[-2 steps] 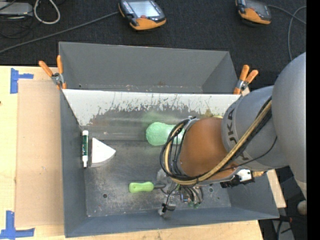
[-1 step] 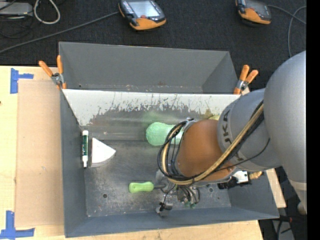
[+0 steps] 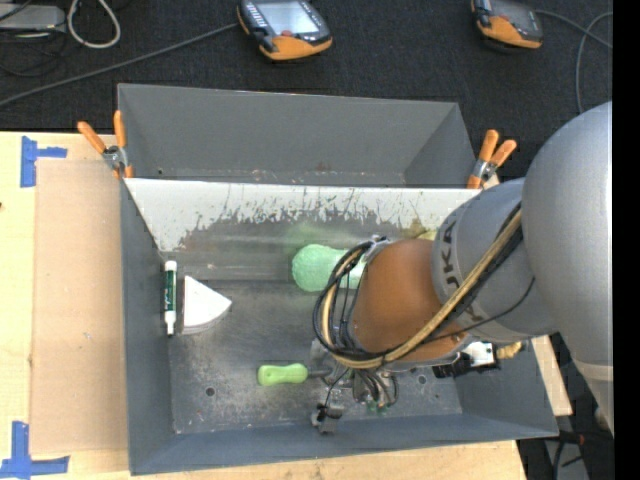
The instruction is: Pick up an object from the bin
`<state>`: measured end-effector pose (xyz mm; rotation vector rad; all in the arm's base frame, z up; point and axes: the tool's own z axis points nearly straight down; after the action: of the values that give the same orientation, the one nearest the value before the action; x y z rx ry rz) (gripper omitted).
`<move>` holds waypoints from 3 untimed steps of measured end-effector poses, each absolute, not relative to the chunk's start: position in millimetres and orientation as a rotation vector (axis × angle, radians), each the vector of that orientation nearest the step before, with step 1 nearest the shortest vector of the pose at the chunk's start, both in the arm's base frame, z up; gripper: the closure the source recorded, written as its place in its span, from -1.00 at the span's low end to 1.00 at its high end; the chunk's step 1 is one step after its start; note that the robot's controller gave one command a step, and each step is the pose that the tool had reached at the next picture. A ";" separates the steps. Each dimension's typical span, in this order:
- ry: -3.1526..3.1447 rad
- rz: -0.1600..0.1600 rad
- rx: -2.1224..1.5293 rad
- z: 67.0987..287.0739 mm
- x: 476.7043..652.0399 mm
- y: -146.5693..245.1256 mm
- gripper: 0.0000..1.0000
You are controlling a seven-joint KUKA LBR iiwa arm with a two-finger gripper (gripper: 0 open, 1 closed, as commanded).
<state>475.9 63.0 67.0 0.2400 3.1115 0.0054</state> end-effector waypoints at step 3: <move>3.110 0.006 0.281 70.0 482.4 63.9 -1.00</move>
Offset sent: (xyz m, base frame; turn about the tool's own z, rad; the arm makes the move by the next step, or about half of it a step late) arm -0.0004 0.0038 0.0065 -0.0203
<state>482.4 63.9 70.0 0.2814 3.1099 0.0057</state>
